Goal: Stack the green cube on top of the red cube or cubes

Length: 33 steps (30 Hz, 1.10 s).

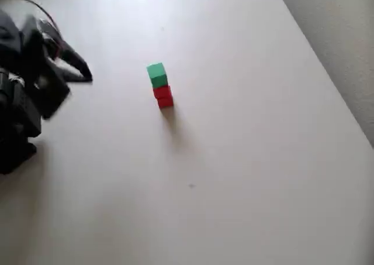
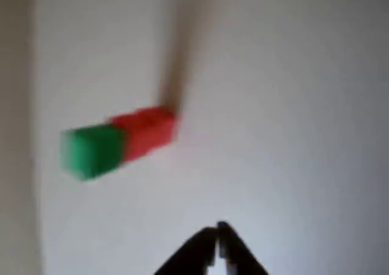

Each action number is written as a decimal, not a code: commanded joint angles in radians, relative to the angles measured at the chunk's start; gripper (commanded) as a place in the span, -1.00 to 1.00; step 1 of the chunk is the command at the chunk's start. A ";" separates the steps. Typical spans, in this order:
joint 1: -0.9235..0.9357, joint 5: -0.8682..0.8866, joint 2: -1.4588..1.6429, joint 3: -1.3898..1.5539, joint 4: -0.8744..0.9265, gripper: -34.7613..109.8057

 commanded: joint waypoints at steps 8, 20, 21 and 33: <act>-0.006 -0.009 0.255 0.282 -0.034 -0.55; -0.014 -0.015 0.255 0.282 -0.031 -0.54; -0.014 -0.015 0.255 0.282 -0.031 -0.54; -0.014 -0.015 0.255 0.284 -0.031 -0.54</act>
